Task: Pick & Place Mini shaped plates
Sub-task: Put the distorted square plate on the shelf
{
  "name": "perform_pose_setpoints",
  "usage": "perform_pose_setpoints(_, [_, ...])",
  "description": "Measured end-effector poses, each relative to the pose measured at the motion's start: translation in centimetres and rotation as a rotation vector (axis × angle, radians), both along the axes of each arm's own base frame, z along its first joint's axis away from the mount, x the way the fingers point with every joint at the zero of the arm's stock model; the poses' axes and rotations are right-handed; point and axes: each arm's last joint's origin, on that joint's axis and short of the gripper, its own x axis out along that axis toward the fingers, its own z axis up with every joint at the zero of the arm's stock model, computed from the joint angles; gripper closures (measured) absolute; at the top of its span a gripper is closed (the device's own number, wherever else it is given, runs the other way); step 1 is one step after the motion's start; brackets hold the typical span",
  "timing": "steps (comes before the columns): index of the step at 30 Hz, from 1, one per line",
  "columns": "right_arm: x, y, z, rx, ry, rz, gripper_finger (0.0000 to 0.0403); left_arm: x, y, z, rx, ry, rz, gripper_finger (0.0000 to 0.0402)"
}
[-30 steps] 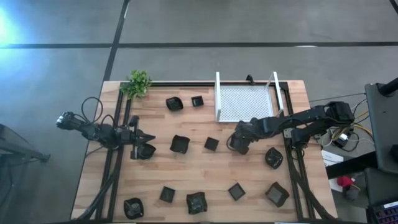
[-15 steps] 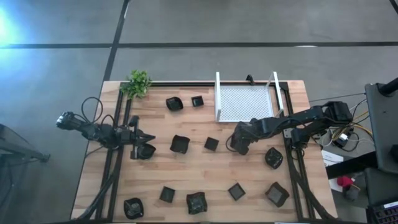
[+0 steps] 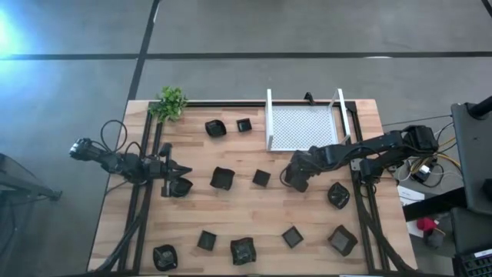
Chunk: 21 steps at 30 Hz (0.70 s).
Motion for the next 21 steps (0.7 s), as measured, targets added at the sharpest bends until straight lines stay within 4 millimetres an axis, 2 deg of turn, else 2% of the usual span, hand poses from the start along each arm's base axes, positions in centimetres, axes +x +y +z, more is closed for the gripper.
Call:
perform_pose_setpoints(12, [-0.7,0.0,2.0,-0.005,-0.098,-0.002,0.0394,0.0,0.0,0.0,0.0,0.0,0.0,0.0402])
perform_pose_setpoints(21, [-0.5,-0.2,1.5,-0.05,-0.066,-0.016,0.0394,0.0,0.0,0.0,0.0,0.0,0.0,0.0402])
